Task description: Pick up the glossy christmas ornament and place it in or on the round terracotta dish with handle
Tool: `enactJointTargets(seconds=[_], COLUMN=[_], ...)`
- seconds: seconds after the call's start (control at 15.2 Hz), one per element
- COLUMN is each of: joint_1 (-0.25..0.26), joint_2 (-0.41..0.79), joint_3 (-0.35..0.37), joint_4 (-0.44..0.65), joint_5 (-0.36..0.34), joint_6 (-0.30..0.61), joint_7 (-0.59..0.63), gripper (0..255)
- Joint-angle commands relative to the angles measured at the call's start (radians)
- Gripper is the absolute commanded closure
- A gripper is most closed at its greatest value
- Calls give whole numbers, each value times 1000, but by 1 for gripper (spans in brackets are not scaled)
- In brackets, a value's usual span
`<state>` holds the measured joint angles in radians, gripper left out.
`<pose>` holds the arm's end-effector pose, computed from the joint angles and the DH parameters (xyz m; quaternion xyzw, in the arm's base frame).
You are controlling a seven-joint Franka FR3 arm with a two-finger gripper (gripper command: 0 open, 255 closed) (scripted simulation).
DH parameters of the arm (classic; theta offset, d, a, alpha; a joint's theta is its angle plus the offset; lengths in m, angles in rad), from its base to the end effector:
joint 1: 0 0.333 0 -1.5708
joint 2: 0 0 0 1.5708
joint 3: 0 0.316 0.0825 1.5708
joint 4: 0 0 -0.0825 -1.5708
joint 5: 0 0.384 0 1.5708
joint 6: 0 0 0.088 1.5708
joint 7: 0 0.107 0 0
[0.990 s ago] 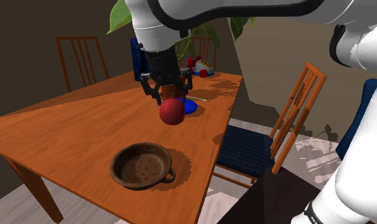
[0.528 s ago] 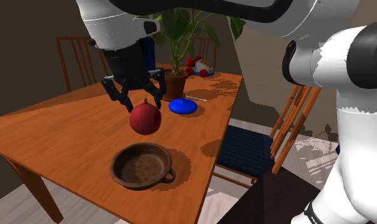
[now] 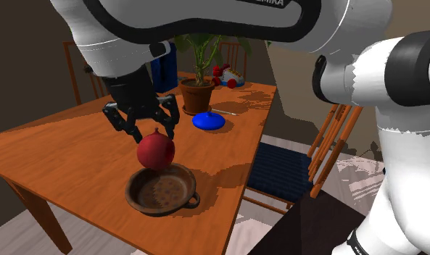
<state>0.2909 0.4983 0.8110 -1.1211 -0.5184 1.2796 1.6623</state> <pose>0.4529 0.4601 0.5722 0.9335 -0.3342 0.0538 0.1183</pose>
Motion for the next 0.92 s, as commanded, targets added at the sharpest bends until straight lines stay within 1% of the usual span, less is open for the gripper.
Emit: enactJointTargets(seconds=[0.0,0.33,0.66,0.86], joint_1=[-20,-55,-80,-83], joint_2=[-11,-28,-37,-37], joint_3=[4,9,11,11], joint_4=[-49,-147,-230,-240], joint_5=[9,23,29,29], joint_6=[36,114,184,193], joint_7=[7,22,37,39], gripper=[255,255,255,255])
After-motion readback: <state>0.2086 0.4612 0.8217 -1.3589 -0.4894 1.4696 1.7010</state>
